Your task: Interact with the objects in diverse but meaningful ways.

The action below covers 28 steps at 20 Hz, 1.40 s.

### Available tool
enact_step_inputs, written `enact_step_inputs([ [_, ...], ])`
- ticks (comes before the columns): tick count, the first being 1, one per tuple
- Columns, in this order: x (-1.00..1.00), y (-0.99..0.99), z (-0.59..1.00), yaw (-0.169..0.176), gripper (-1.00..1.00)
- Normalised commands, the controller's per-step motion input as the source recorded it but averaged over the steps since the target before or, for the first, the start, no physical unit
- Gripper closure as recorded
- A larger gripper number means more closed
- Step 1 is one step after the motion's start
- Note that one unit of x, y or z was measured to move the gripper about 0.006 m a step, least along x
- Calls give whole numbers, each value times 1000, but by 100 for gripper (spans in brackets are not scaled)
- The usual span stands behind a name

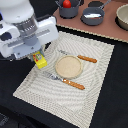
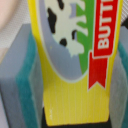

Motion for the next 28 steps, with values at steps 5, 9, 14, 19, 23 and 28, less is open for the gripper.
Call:
enact_step_inputs([
  [5, 936, -30, 598, 0, 100],
  [9, 699, -281, 359, 0, 100],
  [14, 661, -330, 335, 0, 100],
  [19, 599, -413, 251, 0, 100],
  [23, 528, -487, 113, 0, 100],
  [28, 314, -633, -11, 40, 100],
])
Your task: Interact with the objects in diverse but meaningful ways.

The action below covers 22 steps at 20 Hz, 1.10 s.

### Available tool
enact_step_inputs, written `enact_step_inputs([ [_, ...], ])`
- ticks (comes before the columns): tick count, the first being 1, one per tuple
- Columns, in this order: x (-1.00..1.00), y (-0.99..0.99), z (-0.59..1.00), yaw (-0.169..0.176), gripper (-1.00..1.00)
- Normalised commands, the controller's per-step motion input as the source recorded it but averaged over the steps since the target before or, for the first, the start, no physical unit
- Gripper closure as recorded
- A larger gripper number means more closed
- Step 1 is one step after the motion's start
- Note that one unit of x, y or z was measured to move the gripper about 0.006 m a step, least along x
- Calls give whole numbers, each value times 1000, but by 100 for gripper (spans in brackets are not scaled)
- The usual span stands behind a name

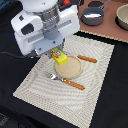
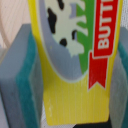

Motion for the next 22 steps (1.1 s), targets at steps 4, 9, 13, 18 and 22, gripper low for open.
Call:
enact_step_inputs([
  [4, 49, -615, -64, 147, 100],
  [9, 1, -527, -3, 200, 100],
  [13, 104, -602, -1, 168, 100],
  [18, 475, -706, 45, 38, 100],
  [22, 616, -586, 129, 2, 100],
])
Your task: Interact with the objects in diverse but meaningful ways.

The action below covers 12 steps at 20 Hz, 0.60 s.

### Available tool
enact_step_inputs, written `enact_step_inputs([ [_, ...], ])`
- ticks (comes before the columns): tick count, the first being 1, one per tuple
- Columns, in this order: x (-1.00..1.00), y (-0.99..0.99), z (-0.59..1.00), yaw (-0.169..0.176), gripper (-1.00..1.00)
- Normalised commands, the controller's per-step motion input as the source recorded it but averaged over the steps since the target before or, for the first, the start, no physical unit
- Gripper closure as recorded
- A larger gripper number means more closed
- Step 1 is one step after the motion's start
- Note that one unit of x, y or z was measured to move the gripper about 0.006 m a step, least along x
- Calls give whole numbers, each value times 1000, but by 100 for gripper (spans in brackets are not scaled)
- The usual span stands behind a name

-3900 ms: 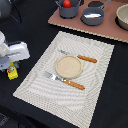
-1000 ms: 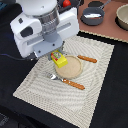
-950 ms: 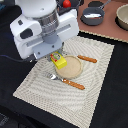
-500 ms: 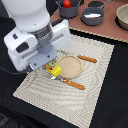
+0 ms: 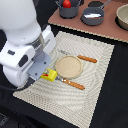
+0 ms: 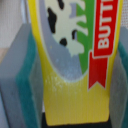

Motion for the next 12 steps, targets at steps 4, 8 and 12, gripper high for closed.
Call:
enact_step_inputs([
  [4, 714, -429, 168, 0, 100],
  [8, 866, -161, 18, 0, 100],
  [12, 934, -78, 0, 0, 100],
])
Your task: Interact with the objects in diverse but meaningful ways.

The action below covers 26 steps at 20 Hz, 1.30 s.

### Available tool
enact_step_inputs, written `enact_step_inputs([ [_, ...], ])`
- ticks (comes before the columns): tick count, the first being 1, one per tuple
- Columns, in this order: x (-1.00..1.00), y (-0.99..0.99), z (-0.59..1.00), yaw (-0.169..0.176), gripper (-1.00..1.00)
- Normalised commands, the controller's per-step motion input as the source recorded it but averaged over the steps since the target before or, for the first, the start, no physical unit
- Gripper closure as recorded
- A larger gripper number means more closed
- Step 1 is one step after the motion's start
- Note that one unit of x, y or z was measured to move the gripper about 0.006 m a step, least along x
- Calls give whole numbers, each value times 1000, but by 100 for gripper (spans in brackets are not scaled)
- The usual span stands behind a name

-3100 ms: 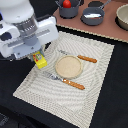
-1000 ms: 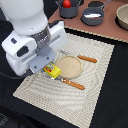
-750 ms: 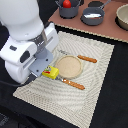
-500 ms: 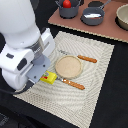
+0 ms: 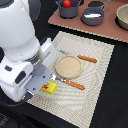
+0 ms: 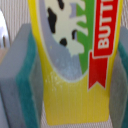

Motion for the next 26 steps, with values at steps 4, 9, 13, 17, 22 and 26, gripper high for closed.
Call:
enact_step_inputs([
  [4, 929, -45, -67, 0, 100],
  [9, 733, -2, -91, 0, 100],
  [13, 615, 7, 504, 0, -100],
  [17, 534, 42, 926, 0, -100],
  [22, 326, 43, 1000, 7, -100],
  [26, 359, 340, 1000, 24, -100],
])
